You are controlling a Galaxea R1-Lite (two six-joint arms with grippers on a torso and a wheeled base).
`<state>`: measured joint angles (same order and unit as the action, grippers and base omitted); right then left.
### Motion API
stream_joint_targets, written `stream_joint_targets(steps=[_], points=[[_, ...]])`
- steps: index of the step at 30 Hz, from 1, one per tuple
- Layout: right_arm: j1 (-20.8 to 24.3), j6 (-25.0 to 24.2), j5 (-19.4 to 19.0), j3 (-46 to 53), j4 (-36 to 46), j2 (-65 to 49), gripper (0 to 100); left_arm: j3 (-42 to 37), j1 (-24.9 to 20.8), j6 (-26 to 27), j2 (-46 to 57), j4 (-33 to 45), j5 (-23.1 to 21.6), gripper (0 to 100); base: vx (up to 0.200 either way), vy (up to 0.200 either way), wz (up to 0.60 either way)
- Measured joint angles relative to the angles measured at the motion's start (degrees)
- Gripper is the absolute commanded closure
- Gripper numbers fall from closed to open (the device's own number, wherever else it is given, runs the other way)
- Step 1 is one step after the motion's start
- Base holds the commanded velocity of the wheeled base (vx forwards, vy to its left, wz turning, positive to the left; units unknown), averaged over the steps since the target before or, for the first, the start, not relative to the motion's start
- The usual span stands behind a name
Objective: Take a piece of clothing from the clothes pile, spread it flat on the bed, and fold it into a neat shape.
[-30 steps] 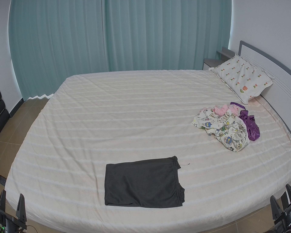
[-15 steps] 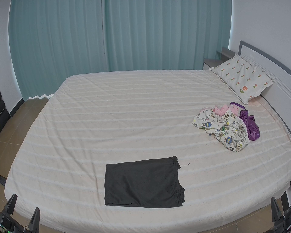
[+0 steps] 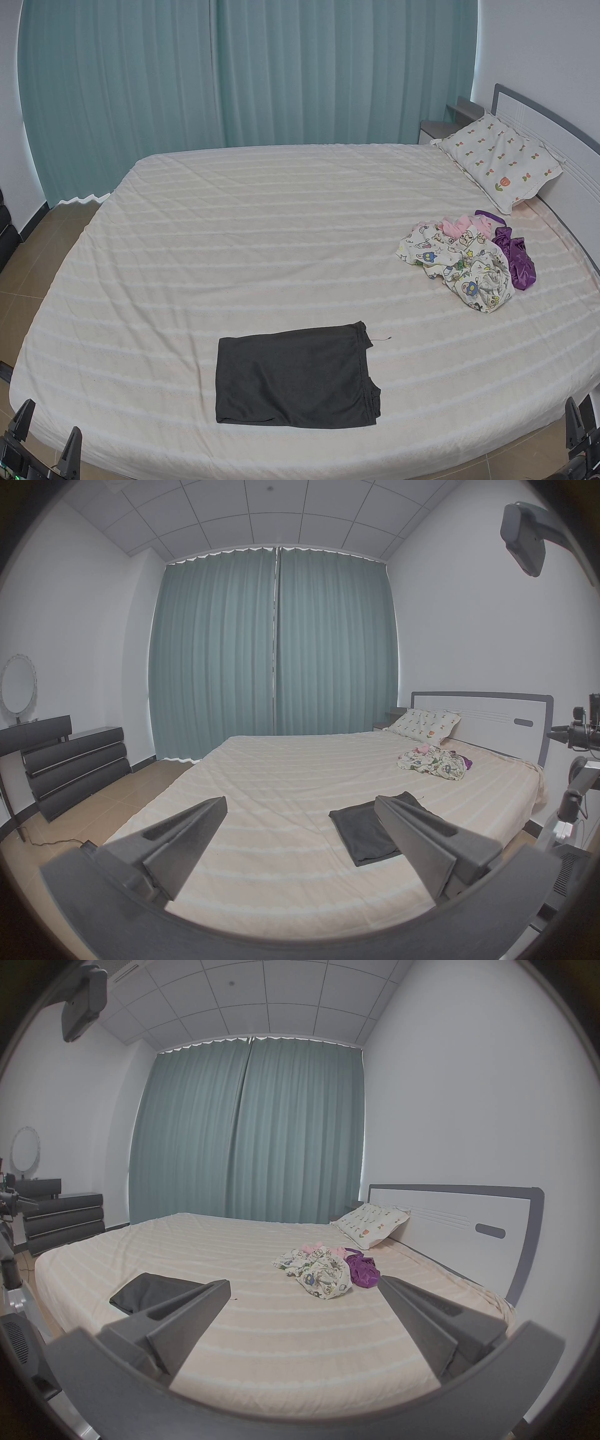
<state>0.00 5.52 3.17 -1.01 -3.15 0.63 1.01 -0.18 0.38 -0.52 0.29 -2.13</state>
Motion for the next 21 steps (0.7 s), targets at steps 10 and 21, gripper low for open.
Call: stream_joint_targets(steps=[10, 21], points=[[0.0, 0.6, -1.7, 0.0, -6.7, 0.0, 0, 0.0, 0.0, 0.0, 0.0, 0.0, 0.0, 0, 0.000, 0.000, 0.00], [0.0, -2.6, -2.5, 0.0, -1.2, 0.0, 0, 0.0, 0.0, 0.0, -0.1, 0.0, 0.0, 0, 0.000, 0.000, 0.00]])
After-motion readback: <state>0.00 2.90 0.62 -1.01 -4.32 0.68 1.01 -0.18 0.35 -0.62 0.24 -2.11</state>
